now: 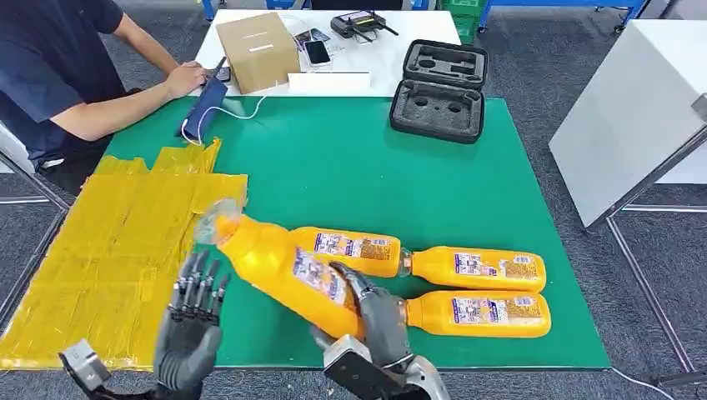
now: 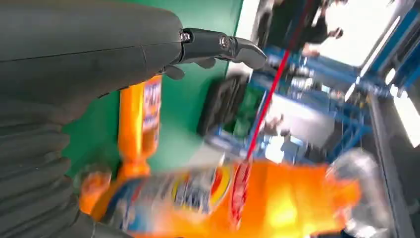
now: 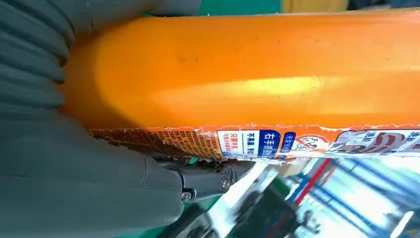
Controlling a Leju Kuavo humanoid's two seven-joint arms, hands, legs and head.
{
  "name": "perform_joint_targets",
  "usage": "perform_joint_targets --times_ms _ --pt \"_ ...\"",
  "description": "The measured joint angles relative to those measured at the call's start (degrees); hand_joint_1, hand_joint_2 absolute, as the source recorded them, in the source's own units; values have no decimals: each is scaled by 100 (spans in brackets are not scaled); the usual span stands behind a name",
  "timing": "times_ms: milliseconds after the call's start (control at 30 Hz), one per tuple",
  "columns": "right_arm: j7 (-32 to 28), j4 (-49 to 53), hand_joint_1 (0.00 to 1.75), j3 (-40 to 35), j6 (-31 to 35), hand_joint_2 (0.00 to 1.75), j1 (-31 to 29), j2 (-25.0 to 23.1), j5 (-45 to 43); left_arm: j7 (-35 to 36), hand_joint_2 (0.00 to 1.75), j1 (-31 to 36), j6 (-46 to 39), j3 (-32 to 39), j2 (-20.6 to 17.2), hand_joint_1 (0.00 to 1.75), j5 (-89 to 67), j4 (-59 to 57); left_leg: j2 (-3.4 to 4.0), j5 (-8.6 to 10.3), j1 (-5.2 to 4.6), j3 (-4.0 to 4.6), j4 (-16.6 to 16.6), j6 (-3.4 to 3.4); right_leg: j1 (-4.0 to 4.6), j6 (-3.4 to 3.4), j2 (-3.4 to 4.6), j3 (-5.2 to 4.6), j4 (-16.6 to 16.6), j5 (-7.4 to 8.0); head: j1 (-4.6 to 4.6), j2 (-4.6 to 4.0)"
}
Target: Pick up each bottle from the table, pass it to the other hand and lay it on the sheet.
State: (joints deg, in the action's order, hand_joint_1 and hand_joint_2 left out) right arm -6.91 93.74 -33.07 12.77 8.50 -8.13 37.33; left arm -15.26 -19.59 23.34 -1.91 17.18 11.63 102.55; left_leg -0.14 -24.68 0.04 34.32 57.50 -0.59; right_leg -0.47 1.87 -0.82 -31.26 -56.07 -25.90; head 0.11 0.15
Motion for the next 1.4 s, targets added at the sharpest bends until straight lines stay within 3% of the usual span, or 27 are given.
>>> perform_joint_targets --times_ms 167,467,733,1067,1400 --pt "-79 -231 175 -214 -105 175 -212 -2 15 15 175 -62 -55 -445 -173 0 172 -4 -3 1 0 0 0 0 0 0 -4 2 -1 0 0 0" --pt "-85 -400 175 -306 -125 175 -334 -2 20 15 175 -111 -90 -649 -313 0 185 -4 -5 1 -1 2 0 0 -1 0 -6 1 0 0 0 0" --pt "-171 -897 175 -594 -649 175 -636 -4 98 -42 175 -101 -288 -843 -438 0 312 -4 -4 1 0 1 0 0 0 0 -6 0 -1 0 0 0" --pt "-429 -2068 175 -1246 -894 175 -1207 -109 378 -131 175 -126 -529 -723 -538 0 201 -48 -3 2 0 1 0 0 0 0 -7 -5 -1 0 0 0" --pt "-444 -2255 175 -1383 -1023 175 -1322 -194 496 -315 175 -155 -759 -581 -534 0 -267 -48 -4 2 0 3 0 1 -1 -2 -10 -8 0 -2 0 0"
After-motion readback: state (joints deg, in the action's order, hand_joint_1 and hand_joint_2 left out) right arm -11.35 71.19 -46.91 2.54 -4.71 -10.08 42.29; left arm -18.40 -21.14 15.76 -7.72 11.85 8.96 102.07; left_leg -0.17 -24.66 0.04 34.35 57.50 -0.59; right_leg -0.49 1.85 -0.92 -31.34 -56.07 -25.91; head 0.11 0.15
